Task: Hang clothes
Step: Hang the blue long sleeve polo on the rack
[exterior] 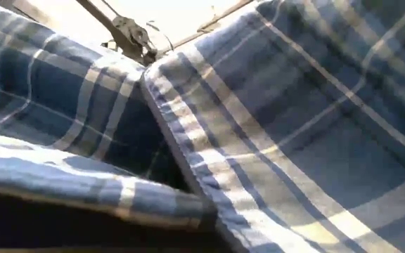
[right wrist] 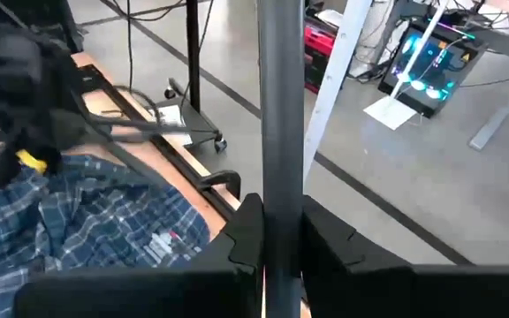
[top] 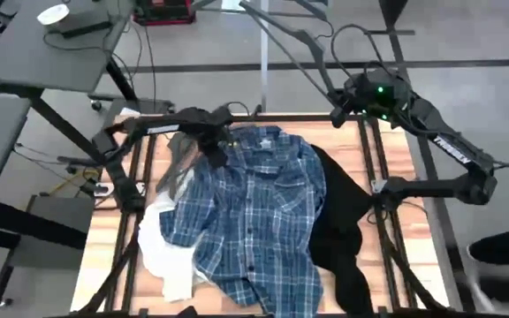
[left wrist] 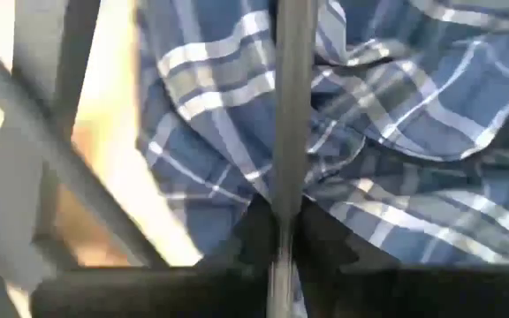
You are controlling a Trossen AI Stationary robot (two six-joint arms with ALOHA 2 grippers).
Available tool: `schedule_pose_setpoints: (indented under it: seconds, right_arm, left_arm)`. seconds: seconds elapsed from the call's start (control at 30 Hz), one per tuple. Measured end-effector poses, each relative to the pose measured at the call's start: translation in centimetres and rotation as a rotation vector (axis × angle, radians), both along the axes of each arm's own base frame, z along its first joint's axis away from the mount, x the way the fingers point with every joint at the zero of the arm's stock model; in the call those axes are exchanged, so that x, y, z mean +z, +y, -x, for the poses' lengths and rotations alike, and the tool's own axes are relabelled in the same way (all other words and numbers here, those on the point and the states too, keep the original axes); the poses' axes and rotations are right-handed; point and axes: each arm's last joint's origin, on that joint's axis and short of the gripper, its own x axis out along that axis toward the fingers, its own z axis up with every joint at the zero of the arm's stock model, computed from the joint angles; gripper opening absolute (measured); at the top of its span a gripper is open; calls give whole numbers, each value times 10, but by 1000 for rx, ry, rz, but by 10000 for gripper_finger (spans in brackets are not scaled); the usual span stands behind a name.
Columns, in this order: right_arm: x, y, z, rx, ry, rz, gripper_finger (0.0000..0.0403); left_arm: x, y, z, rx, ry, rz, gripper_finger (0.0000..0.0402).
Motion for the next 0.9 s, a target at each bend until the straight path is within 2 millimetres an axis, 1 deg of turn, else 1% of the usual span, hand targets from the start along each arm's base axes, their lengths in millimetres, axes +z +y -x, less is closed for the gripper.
schedule_pose_setpoints:
  seconds: [0.07, 0.17, 0.23, 0.4, 0.6, 0.77, 0.83, 0.9]
  right_arm:
    - [0, 0, 0, 4, 5, 5, 31]
    - [0, 0, 0, 5, 8, 8, 31]
    - [0, 0, 0, 6, 10, 9, 31]
    - [0, 0, 0, 7, 10, 9, 31]
    - [0, 0, 0, 7, 10, 9, 31]
    - [0, 0, 0, 7, 10, 9, 31]
    - [0, 0, 0, 7, 11, 9, 31]
    - [0, 0, 0, 7, 9, 9, 31]
  left_arm:
    - [5, 0, 6, 36, 15, -8, 9]
    - [4, 3, 11, 81, 31, -7, 10]
    - [-4, 2, 14, 118, 37, 3, 10]
    - [-30, -3, 26, 235, 69, 46, 12]
    - [-49, -9, 28, 304, 6, 105, 30]
    - [-51, -10, 27, 295, -23, 148, 58]
    - [-47, -11, 28, 275, -46, 168, 72]
    - [-40, -12, 27, 249, -74, 192, 84]
